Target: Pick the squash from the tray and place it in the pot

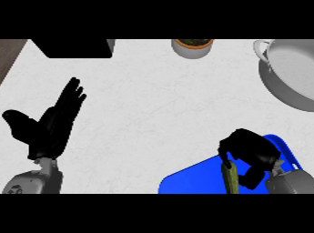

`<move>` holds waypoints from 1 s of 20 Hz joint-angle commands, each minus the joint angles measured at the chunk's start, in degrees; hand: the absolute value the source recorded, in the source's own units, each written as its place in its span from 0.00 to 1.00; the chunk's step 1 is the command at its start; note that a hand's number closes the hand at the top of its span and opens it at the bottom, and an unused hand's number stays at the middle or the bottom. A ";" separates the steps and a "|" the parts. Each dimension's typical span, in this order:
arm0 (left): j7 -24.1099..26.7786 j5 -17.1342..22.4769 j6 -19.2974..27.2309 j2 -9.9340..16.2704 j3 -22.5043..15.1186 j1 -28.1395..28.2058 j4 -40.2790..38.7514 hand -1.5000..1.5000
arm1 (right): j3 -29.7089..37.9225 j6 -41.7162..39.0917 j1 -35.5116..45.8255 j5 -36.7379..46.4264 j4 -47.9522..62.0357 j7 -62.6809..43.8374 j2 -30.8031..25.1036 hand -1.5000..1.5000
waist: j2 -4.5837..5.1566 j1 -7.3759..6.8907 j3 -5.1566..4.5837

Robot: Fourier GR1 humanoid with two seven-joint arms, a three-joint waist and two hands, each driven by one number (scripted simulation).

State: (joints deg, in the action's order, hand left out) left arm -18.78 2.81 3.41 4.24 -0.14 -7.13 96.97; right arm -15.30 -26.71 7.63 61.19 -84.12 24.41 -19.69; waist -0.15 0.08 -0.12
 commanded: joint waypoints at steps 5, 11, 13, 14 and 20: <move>0.59 0.09 1.70 1.39 3.58 1.54 0.88 0.50 | 31.89 6.21 -2.95 -4.99 9.63 -26.72 -0.94 1.00 | 0.19 6.96 0.16; -1.38 0.85 0.49 0.75 1.75 -0.71 0.76 0.50 | 46.27 15.85 3.81 -2.84 12.20 -47.70 -2.60 1.00 | 0.52 1.64 0.14; -0.74 0.06 0.18 0.20 0.12 0.51 1.80 0.50 | 48.66 19.71 5.20 -1.01 11.93 -50.38 -5.33 1.00 | 0.32 0.46 0.16; 1.58 0.04 -0.31 0.74 1.07 2.07 0.30 0.50 | 49.37 18.39 4.33 -1.72 9.37 -50.82 -6.38 1.00 | 0.12 0.69 0.06; -1.41 1.91 -2.23 2.43 2.00 1.32 2.30 0.50 | 48.30 13.33 6.68 -4.05 -6.18 -54.37 -7.63 1.00 | -0.08 0.24 0.06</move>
State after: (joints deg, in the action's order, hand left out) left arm -19.03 3.09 3.07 4.94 0.63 -5.55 98.37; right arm 32.12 -11.80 12.64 58.10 -83.24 -26.80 -26.04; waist -0.14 0.79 -0.05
